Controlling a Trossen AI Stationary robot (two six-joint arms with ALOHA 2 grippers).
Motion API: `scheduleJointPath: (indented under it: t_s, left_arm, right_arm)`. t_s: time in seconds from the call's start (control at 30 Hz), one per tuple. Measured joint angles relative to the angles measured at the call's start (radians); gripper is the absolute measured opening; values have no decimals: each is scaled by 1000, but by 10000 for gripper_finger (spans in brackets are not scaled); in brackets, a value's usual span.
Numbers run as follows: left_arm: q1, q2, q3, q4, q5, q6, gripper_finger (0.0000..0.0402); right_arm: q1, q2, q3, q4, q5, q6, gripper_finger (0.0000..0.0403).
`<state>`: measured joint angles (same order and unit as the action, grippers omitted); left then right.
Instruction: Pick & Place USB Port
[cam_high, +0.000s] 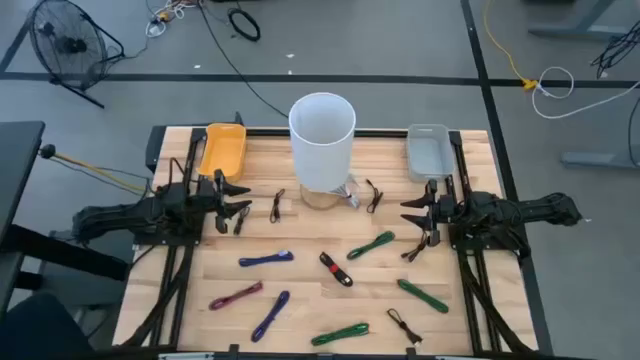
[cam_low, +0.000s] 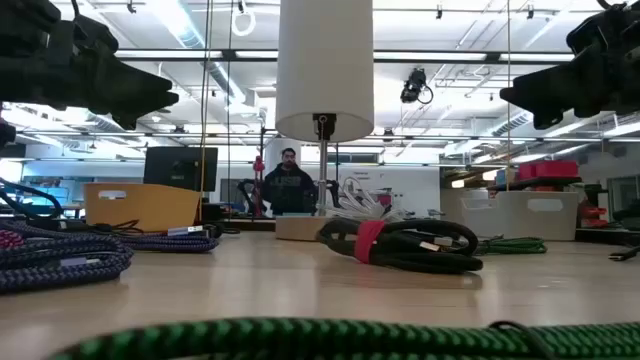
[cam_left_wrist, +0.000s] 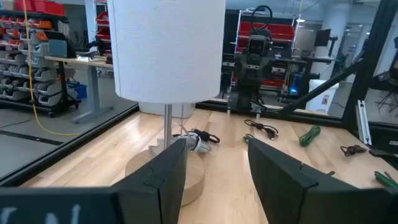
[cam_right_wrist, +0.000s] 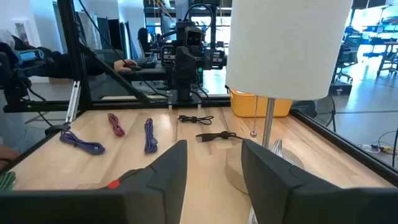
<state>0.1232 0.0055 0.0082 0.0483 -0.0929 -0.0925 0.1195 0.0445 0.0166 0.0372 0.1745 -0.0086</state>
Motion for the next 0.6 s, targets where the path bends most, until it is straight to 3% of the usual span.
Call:
scheduleJointPath:
  t_s: [0.6]
  left_arm:
    - [0, 0, 0, 0, 0, 0, 177]
  right_arm:
    - [0, 0, 0, 0, 0, 0, 152]
